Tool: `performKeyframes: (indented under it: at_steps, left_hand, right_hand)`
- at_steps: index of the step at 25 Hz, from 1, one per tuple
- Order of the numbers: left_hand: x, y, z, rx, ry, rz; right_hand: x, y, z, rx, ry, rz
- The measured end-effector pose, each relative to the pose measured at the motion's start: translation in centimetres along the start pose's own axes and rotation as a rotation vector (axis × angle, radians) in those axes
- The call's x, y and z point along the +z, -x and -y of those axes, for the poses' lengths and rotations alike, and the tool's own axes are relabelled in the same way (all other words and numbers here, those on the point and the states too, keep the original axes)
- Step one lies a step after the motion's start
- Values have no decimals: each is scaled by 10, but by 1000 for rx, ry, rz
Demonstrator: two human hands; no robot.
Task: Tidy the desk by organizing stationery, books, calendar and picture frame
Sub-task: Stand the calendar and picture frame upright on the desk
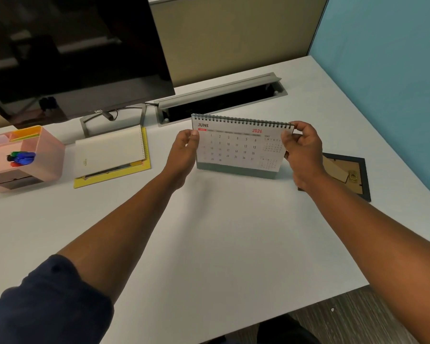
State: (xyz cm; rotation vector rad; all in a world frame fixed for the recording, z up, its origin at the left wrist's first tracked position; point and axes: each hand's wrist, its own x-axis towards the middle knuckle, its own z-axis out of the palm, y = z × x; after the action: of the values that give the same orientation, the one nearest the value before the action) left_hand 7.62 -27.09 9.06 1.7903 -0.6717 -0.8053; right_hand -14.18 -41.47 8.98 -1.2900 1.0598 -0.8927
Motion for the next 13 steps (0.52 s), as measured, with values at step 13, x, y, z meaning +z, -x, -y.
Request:
performKeyframes:
  at_steps: [13]
  left_hand:
    - [1,5,23,-219,351,53]
  right_hand:
    - [-12,21,-52,287,-54,156]
